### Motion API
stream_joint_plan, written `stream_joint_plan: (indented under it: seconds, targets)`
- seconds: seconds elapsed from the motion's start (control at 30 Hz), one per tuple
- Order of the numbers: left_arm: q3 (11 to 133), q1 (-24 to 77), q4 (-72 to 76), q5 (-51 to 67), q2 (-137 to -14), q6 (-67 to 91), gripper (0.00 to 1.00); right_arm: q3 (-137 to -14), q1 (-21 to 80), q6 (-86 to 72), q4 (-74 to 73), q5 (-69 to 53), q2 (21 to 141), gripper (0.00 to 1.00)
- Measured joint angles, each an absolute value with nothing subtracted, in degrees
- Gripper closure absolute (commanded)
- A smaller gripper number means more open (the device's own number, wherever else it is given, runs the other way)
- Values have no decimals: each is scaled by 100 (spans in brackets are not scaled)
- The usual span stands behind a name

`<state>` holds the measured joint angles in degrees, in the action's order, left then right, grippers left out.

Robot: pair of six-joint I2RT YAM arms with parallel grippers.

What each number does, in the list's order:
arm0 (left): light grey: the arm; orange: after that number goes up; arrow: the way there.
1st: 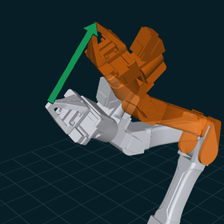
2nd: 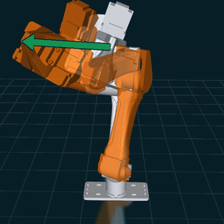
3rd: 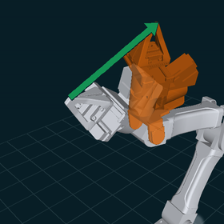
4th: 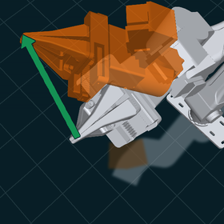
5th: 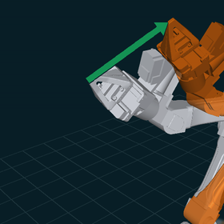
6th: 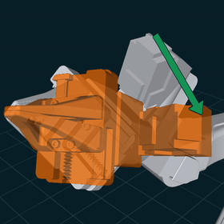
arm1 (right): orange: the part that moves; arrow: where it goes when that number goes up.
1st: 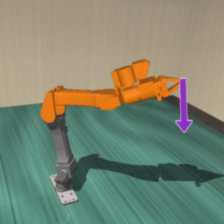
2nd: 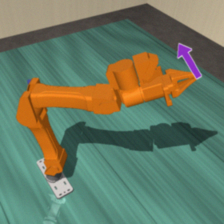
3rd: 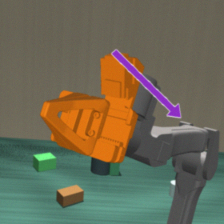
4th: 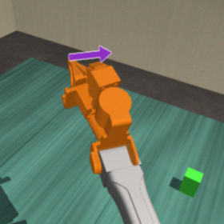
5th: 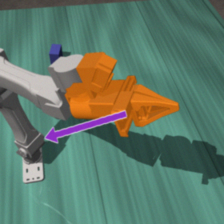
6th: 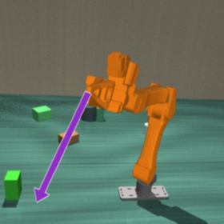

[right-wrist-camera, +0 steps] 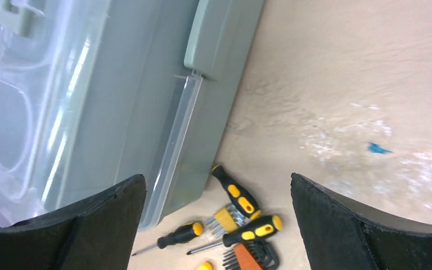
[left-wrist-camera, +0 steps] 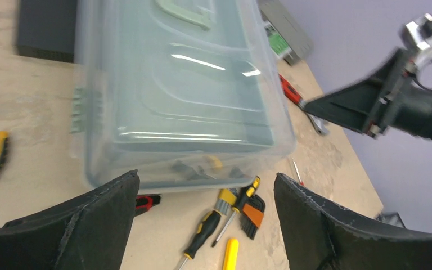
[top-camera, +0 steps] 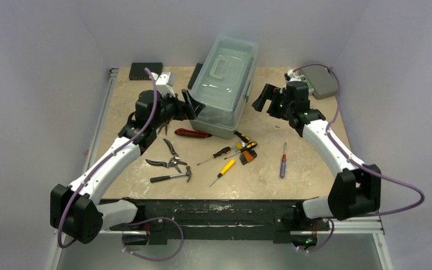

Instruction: Pack the tool kit

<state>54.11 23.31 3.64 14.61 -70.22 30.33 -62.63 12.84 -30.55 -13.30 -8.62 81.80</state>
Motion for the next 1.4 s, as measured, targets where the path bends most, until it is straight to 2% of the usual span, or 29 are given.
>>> stream_joint_plan:
  seconds: [0.17, 0.4, 0.6, 0.83, 0.93, 1.0, 1.13, 1.4]
  targets:
    - [5826, 2353, -786, 152, -6368, 3041, 11, -6090, 1382, -2825, -1776, -95, 7367, 1]
    - [5850, 2349, -1590, -913, -5457, 3212, 11, -5166, 2274, -2689, -2012, -128, 6692, 3]
    - [5330, 2349, -1802, -913, -4845, 3511, 12, -4578, 3538, -3037, -1549, -320, 6904, 10]
    - [4987, 2349, -2241, -792, -4668, 3640, 12, -4475, 4425, -3712, -316, -364, 7961, 5]
    - [4794, 2349, -2305, -622, -4661, 3640, 21, -4473, 4779, -4093, 71, -246, 8377, 8]
    - [4609, 2366, -2324, -460, -4694, 3636, 22, -4466, 4952, -4372, 180, -82, 8482, 9]
    - [4281, 2724, -2353, -386, -4928, 3527, 22, -4477, 5092, -4899, -60, 539, 8486, 9]
    - [3564, 3164, -1662, -34, -5586, 3317, 22, -4947, 5406, -5900, -1785, 1883, 8759, 13]
